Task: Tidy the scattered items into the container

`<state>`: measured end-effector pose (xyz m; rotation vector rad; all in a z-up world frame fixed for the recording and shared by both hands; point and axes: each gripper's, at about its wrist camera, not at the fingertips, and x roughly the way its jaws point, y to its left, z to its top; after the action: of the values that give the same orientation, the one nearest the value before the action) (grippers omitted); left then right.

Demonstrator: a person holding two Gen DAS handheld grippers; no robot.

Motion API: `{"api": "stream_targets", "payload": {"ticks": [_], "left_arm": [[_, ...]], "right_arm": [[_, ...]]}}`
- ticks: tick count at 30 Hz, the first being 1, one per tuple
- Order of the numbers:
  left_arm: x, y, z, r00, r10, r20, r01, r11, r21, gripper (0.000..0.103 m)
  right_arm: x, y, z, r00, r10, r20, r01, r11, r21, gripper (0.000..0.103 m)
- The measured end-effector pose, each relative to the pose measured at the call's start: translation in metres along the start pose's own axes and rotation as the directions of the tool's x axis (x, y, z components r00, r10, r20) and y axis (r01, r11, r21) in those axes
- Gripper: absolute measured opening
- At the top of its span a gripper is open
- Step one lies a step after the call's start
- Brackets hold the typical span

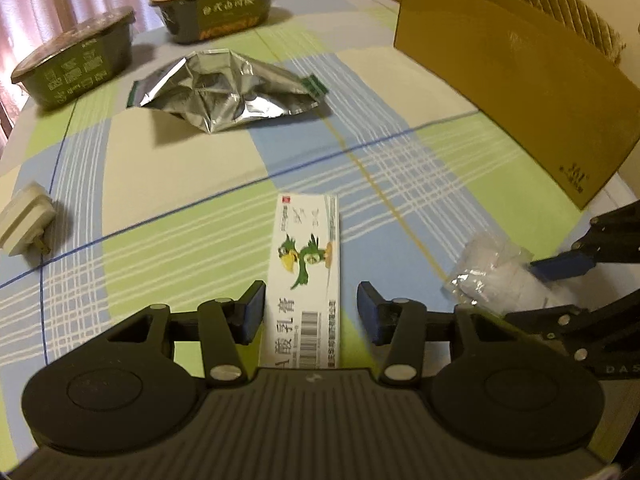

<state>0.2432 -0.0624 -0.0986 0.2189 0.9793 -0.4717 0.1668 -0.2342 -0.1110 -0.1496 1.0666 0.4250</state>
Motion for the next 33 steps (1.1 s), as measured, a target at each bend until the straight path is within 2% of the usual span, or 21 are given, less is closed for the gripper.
{"api": "stream_targets", "payload": {"ticks": [2, 6, 8, 14, 16, 18, 20, 21, 33], "left_arm": [[0.002, 0.001, -0.001, 1.0, -0.007, -0.02, 0.007, 1.0, -0.001, 0.035], [0.003, 0.002, -0.002, 0.999, -0.018, -0.034, 0.018, 1.0, 0.003, 0.034], [0.002, 0.001, -0.003, 0.999, -0.019, -0.035, 0.019, 1.0, 0.008, 0.034], [0.003, 0.002, -0.003, 0.999, -0.021, -0.027, 0.021, 1.0, 0.006, 0.034], [0.003, 0.001, -0.003, 0.999, -0.02, -0.026, 0.02, 1.0, 0.004, 0.034], [0.003, 0.001, -0.002, 1.0, -0.016, -0.026, 0.016, 1.0, 0.004, 0.034], [0.003, 0.001, -0.002, 0.999, -0.018, -0.029, 0.018, 1.0, -0.002, 0.034], [0.003, 0.001, -0.002, 0.999, -0.022, -0.032, 0.022, 1.0, -0.004, 0.034], [-0.007, 0.002, -0.007, 0.997, -0.065, -0.04, 0.065, 0.998, -0.012, 0.033]], "right_arm": [[0.0, 0.001, -0.002, 1.0, -0.008, 0.0, 0.008, 1.0, -0.018, 0.042], [0.001, 0.004, -0.001, 1.0, -0.023, -0.003, 0.023, 0.998, -0.053, 0.043], [0.004, 0.006, -0.001, 0.999, -0.035, -0.01, 0.034, 0.997, -0.07, 0.073], [0.008, 0.006, -0.001, 1.0, -0.03, -0.003, 0.03, 0.997, -0.064, 0.073], [0.008, 0.006, -0.002, 0.999, -0.031, 0.004, 0.032, 0.998, -0.059, 0.073], [0.008, 0.006, -0.003, 0.999, -0.043, 0.011, 0.043, 0.997, -0.059, 0.067], [0.006, 0.006, -0.002, 0.999, -0.046, 0.018, 0.047, 0.997, -0.053, 0.044], [0.005, 0.006, -0.001, 0.999, -0.044, 0.02, 0.045, 0.998, -0.053, 0.041], [-0.006, 0.014, -0.014, 0.998, -0.057, 0.006, 0.057, 0.998, -0.017, 0.041]]}}
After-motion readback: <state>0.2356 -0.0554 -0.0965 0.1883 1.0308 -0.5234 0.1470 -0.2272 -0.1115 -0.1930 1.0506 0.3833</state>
